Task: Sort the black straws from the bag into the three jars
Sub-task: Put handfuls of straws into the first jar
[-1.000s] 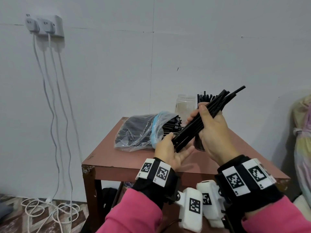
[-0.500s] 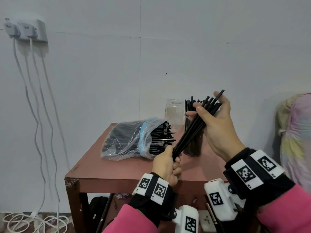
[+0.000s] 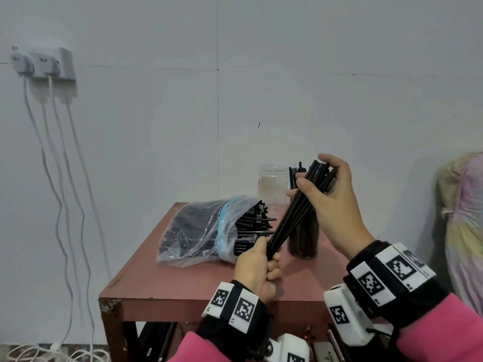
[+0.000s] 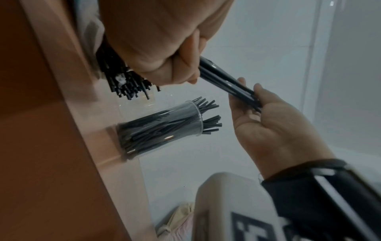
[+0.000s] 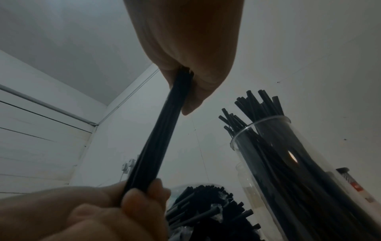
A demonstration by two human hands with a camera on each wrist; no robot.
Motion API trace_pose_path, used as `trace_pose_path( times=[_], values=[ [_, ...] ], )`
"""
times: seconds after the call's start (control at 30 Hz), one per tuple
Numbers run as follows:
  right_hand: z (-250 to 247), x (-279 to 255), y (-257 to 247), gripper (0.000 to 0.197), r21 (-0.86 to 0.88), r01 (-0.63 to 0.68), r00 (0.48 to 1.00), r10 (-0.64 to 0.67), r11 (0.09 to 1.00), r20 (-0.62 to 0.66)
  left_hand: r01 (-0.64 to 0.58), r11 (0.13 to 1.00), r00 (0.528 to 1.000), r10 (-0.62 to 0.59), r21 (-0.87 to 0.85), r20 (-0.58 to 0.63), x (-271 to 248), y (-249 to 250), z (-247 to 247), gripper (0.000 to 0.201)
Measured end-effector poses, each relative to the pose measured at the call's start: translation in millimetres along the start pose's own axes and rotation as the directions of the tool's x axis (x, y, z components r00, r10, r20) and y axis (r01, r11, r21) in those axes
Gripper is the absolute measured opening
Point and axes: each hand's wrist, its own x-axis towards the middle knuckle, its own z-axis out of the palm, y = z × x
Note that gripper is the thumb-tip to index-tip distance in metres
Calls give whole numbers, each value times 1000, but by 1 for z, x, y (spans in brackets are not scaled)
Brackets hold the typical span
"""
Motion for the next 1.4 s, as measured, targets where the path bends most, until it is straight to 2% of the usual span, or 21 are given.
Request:
trace_pose_path(
  times=[0.07, 0.17, 0.2, 0.3, 0.37, 0.43, 0.5, 0.57, 0.67, 0.73, 0.8, 0.93, 1.03, 1.13, 1.27, 1.4],
  values=[
    [0, 3, 0, 45, 187, -102, 994, 107, 977, -16, -80, 997, 996, 80, -11, -30, 3, 1, 7, 23],
    [2, 11, -7, 12, 380, -289, 957, 278, 879, 85, -153, 988, 988, 153, -8, -14, 8, 2, 22, 23],
    [0, 17, -10, 12, 379, -312, 950, 291, 871, 112, -155, 988, 988, 155, 2, 24, 11, 2, 28, 22],
    [-12, 43, -23, 13, 326, -236, 972, 230, 916, 57, -189, 975, 976, 173, 113, 133, 16, 8, 45, 23],
    [-27, 65, -37, 12, 288, -142, 988, 155, 947, -22, -271, 940, 958, 244, 206, 147, 27, 15, 53, 22],
    [-43, 85, -50, 11, 247, -50, 990, 80, 968, -114, -377, 868, 925, 338, 324, 172, 36, 23, 57, 11],
    [-53, 100, -59, 11, 211, 13, 984, 25, 977, -174, -468, 746, 883, 414, 474, 220, 44, 28, 60, 36],
    [-53, 109, -60, 11, 156, 42, 980, -11, 987, -197, -514, 671, 857, 426, 534, 290, 50, 29, 67, 58],
    [-41, 116, -50, 10, 129, 31, 981, -6, 991, -195, -561, 614, 828, 415, 554, 378, 65, 23, 81, 77],
    [-35, 117, -40, 11, 149, 12, 980, 19, 989, -200, -581, 589, 814, 421, 562, 400, 75, 16, 87, 81],
    [-32, 117, -36, 12, 165, 8, 977, 27, 986, -211, -595, 594, 804, 429, 541, 412, 81, 11, 90, 78],
    [-34, 120, -46, 13, 260, 92, 967, -24, 961, -253, -610, 626, 789, 424, 487, 444, 91, 6, 91, 71],
    [-38, 121, -53, 12, 330, 87, 982, -26, 940, -185, -612, 612, 788, 417, 501, 454, 96, 7, 88, 69],
    [-34, 116, -40, 11, 231, 1, 993, 25, 973, -111, -611, 607, 789, 413, 508, 455, 97, 7, 88, 66],
    [-35, 114, -16, 10, 86, -14, 985, 29, 996, -171, -597, 615, 801, 416, 516, 432, 99, 6, 86, 70],
    [-41, 117, -2, 12, 28, 2, 975, 4, 1000, -221, -621, 572, 783, 426, 536, 453, 103, 6, 82, 64]
  ],
)
